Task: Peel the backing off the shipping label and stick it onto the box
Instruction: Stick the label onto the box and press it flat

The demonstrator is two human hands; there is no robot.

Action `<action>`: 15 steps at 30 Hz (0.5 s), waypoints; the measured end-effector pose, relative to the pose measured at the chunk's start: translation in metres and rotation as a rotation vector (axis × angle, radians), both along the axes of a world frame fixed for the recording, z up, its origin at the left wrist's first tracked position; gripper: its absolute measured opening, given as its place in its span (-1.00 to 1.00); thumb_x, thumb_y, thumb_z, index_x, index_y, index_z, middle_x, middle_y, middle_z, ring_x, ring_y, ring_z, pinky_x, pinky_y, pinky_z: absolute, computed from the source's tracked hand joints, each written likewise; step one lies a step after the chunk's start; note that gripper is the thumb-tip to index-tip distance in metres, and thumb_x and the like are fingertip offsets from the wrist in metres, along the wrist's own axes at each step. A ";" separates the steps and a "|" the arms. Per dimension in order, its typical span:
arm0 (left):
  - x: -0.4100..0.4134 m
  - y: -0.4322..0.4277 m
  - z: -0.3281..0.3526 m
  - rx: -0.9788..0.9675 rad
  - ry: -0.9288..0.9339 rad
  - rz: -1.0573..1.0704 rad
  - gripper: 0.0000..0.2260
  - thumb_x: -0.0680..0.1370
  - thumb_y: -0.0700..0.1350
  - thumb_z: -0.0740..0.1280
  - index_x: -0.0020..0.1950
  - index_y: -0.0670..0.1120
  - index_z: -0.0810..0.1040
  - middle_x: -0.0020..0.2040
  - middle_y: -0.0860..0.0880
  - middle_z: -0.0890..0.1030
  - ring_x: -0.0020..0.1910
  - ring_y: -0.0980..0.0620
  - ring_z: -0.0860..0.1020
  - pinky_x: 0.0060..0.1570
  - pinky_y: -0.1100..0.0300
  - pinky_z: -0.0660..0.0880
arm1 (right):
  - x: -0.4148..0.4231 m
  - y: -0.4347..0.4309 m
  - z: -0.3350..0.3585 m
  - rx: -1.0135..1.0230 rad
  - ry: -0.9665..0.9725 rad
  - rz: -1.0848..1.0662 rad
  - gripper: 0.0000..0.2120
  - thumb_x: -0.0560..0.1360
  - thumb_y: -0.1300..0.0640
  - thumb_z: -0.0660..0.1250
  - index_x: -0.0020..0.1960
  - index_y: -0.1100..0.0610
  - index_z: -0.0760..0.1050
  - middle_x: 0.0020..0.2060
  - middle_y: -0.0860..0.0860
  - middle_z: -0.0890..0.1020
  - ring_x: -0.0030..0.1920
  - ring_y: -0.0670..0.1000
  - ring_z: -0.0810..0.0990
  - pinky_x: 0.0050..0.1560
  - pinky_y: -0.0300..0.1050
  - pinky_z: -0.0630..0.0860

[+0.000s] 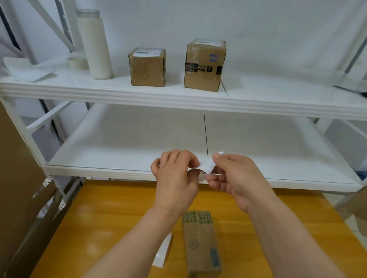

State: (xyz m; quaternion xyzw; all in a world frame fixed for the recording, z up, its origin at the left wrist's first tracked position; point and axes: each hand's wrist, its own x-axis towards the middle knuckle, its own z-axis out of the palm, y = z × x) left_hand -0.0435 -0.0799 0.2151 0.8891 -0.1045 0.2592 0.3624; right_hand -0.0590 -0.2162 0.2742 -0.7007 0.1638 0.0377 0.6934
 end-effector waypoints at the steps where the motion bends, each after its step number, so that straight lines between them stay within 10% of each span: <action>1: -0.001 0.000 0.002 -0.116 0.096 -0.015 -0.83 0.49 -0.17 0.37 -0.10 0.11 0.47 -0.07 0.18 0.54 0.08 0.05 0.45 0.11 0.09 0.25 | 0.000 -0.001 0.002 0.009 0.002 -0.006 -0.79 0.63 0.05 0.27 -0.02 0.17 0.58 -0.30 0.06 0.70 -0.29 0.03 0.67 -0.26 -0.10 0.62; 7: 0.000 0.005 0.017 -0.765 0.458 -0.173 -0.94 0.58 -0.21 0.35 -0.09 -0.09 0.52 -0.15 -0.04 0.58 -0.13 -0.03 0.55 -0.19 0.12 0.49 | -0.002 -0.003 0.009 -0.018 0.009 -0.010 -0.78 0.66 0.10 0.17 0.12 0.13 0.58 -0.11 0.13 0.75 -0.28 0.03 0.67 -0.33 -0.16 0.59; 15: 0.002 0.002 0.025 -1.041 0.573 -0.158 -0.86 0.59 -0.19 0.37 0.00 -0.04 0.42 -0.03 -0.17 0.63 -0.08 -0.05 0.67 -0.15 0.19 0.54 | -0.005 -0.005 0.009 -0.349 -0.094 0.047 -0.92 0.50 0.25 0.42 -0.12 0.09 0.60 -0.13 0.00 0.67 -0.15 -0.02 0.58 -0.26 -0.24 0.44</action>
